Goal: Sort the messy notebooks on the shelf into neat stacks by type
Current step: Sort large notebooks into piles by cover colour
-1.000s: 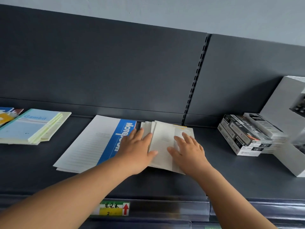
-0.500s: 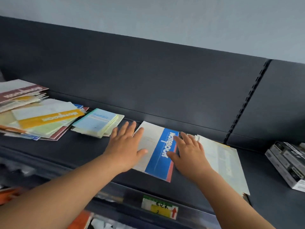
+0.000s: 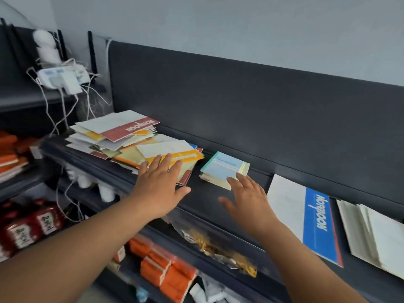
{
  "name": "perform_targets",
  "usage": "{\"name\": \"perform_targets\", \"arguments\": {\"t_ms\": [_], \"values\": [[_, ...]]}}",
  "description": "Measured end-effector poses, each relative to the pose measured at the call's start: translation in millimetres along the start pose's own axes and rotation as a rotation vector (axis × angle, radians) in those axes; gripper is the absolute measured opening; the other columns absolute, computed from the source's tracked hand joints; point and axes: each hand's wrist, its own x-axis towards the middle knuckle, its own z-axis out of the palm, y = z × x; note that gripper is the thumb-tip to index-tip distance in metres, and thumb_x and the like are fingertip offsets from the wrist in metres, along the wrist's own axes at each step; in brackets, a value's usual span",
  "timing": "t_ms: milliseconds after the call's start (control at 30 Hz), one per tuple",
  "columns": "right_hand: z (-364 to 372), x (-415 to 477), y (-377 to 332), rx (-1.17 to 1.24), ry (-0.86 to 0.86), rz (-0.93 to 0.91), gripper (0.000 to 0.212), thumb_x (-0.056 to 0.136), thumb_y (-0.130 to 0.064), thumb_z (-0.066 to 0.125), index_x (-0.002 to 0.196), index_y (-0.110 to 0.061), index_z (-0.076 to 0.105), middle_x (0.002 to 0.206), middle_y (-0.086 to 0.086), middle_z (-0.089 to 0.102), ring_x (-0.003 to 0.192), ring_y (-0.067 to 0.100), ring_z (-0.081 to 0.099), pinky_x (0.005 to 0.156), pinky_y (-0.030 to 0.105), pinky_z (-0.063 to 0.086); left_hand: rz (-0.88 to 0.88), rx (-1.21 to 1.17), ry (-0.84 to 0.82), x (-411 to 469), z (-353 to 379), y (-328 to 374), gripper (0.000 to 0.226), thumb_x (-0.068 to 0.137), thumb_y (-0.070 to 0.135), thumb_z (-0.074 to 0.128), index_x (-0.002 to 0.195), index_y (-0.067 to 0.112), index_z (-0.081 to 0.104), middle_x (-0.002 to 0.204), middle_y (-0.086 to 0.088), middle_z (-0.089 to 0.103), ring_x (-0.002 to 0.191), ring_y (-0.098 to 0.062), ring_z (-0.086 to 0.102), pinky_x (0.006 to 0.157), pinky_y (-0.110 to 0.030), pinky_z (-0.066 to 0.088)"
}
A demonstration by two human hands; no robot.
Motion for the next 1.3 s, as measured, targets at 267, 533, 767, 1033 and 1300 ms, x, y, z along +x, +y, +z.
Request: {"name": "perform_targets", "arguments": {"t_ms": [267, 533, 767, 1033, 1300], "values": [[27.0, 28.7, -91.5, 0.047, -0.026, -0.027, 0.064, 0.098, -0.05, 0.041, 0.152, -0.024, 0.02, 0.162, 0.002, 0.013, 0.149, 0.022, 0.007, 0.12, 0.04, 0.006, -0.033, 0.009, -0.035, -1.3, -5.1, -96.1, 0.076, 0.094, 0.062, 0.032, 0.154, 0.026, 0.003, 0.162, -0.004, -0.003, 0.148, -0.026, -0.004, 0.119, -0.047, 0.004], [36.9, 69.0, -118.6, 0.039, -0.064, -0.042, 0.064, 0.097, -0.05, 0.042, 0.152, -0.025, 0.021, 0.162, 0.001, 0.014, 0.149, 0.023, 0.009, 0.121, 0.041, 0.01, -0.034, -0.018, -0.035, 30.4, 2.5, -130.6, 0.074, 0.094, 0.062, 0.031, 0.153, 0.026, 0.006, 0.162, -0.005, 0.0, 0.148, -0.026, -0.001, 0.118, -0.046, 0.006], [46.4, 119.9, -122.3, 0.047, -0.091, -0.098, 0.065, 0.098, -0.053, 0.039, 0.153, -0.024, 0.021, 0.162, 0.002, 0.012, 0.149, 0.023, 0.007, 0.12, 0.042, 0.01, -0.051, -0.019, -0.051, 65.8, 8.2, -138.6, 0.072, 0.095, 0.06, 0.033, 0.153, 0.026, 0.008, 0.162, -0.003, 0.001, 0.148, -0.025, 0.0, 0.118, -0.046, 0.006], [63.7, 152.4, -130.8, 0.015, -0.207, -0.135, 0.063, 0.097, -0.055, 0.036, 0.151, -0.026, 0.022, 0.163, 0.003, 0.008, 0.149, 0.029, 0.007, 0.119, 0.047, 0.009, -0.071, -0.037, -0.105, 100.9, 22.7, -155.7, 0.069, 0.096, 0.057, 0.031, 0.153, 0.025, 0.01, 0.162, -0.004, 0.007, 0.148, -0.025, 0.005, 0.118, -0.045, 0.007], [74.9, 175.6, -143.7, 0.05, -0.26, 0.001, 0.072, 0.092, -0.068, 0.03, 0.152, -0.03, 0.017, 0.163, -0.001, 0.008, 0.149, 0.028, 0.003, 0.119, 0.048, 0.006, 0.034, -0.104, -0.178, 144.5, 32.3, -179.2, 0.072, 0.094, 0.06, 0.033, 0.153, 0.023, 0.014, 0.158, -0.003, 0.023, 0.144, -0.025, 0.021, 0.115, -0.042, 0.019]]}}
